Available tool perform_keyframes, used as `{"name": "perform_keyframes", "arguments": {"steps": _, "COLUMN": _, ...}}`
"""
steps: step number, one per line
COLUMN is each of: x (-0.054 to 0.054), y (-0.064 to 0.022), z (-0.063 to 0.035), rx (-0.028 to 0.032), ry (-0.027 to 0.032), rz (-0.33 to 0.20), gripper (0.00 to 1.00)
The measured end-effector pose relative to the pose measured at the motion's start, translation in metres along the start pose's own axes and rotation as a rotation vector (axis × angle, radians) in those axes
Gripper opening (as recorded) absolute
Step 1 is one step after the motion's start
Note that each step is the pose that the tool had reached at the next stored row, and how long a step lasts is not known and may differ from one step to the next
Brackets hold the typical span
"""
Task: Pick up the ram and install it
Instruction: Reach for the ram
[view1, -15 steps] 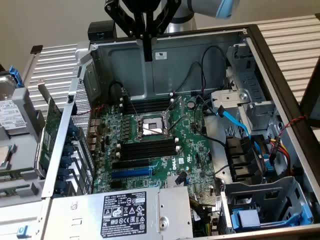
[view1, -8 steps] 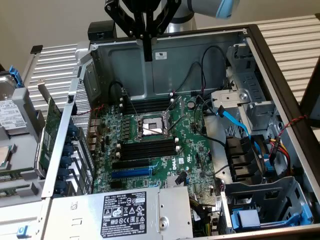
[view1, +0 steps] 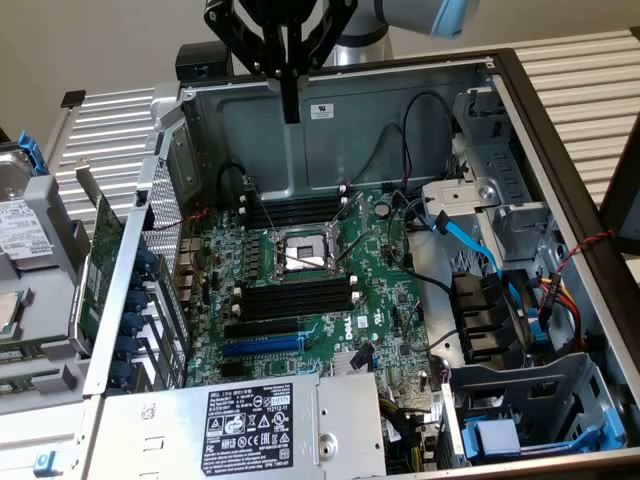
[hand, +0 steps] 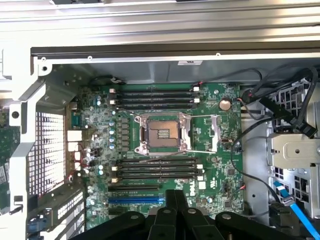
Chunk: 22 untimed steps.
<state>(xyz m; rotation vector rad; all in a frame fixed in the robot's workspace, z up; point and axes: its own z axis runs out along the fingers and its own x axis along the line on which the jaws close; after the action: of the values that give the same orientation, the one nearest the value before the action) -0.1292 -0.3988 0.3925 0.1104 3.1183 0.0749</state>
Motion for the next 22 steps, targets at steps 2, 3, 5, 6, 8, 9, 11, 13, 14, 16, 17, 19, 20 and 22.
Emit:
{"name": "perform_keyframes", "arguments": {"steps": 2, "x": 0.008, "y": -0.0006, "z": -0.0001, "rx": 0.0000, "ry": -0.0001, "rz": 0.000, "gripper": 0.10}}
{"name": "perform_keyframes", "arguments": {"steps": 3, "x": 0.012, "y": -0.0011, "z": -0.0001, "rx": -0.0001, "ry": -0.0001, "rz": 0.000, "gripper": 0.10}}
{"name": "perform_keyframes", "arguments": {"steps": 5, "x": 0.021, "y": -0.0020, "z": -0.0003, "rx": -0.0001, "ry": -0.0001, "rz": 0.000, "gripper": 0.10}}
{"name": "perform_keyframes", "arguments": {"steps": 6, "x": 0.026, "y": -0.0024, "z": -0.0004, "rx": -0.0001, "ry": -0.0001, "rz": 0.000, "gripper": 0.10}}
{"name": "perform_keyframes", "arguments": {"steps": 8, "x": 0.035, "y": -0.0032, "z": -0.0006, "rx": 0.0000, "ry": 0.0000, "rz": 0.000, "gripper": 0.10}}
{"name": "perform_keyframes", "arguments": {"steps": 9, "x": 0.039, "y": -0.0036, "z": -0.0007, "rx": -0.0001, "ry": -0.0001, "rz": 0.000, "gripper": 0.10}}
{"name": "perform_keyframes", "arguments": {"steps": 11, "x": 0.048, "y": -0.0045, "z": -0.0008, "rx": -0.0001, "ry": -0.0001, "rz": 0.000, "gripper": 0.10}}
{"name": "perform_keyframes", "arguments": {"steps": 13, "x": 0.057, "y": -0.0055, "z": -0.0010, "rx": -0.0001, "ry": -0.0001, "rz": 0.000, "gripper": 0.10}}
{"name": "perform_keyframes", "arguments": {"steps": 14, "x": 0.062, "y": -0.0060, "z": -0.0011, "rx": 0.0000, "ry": -0.0001, "rz": 0.000, "gripper": 0.10}}
{"name": "perform_keyframes", "arguments": {"steps": 16, "x": 0.071, "y": -0.0070, "z": -0.0013, "rx": -0.0001, "ry": 0.0000, "rz": 0.000, "gripper": 0.10}}
{"name": "perform_keyframes", "arguments": {"steps": 17, "x": 0.075, "y": -0.0075, "z": -0.0014, "rx": 0.0000, "ry": -0.0001, "rz": 0.000, "gripper": 0.10}}
{"name": "perform_keyframes", "arguments": {"steps": 19, "x": 0.085, "y": -0.0087, "z": -0.0016, "rx": 0.0000, "ry": 0.0000, "rz": 0.000, "gripper": 0.10}}
{"name": "perform_keyframes", "arguments": {"steps": 20, "x": 0.089, "y": -0.0093, "z": -0.0017, "rx": -0.0001, "ry": -0.0001, "rz": 0.000, "gripper": 0.10}}
{"name": "perform_keyframes", "arguments": {"steps": 22, "x": 0.098, "y": -0.0103, "z": -0.0018, "rx": -0.0001, "ry": -0.0001, "rz": 0.000, "gripper": 0.10}}
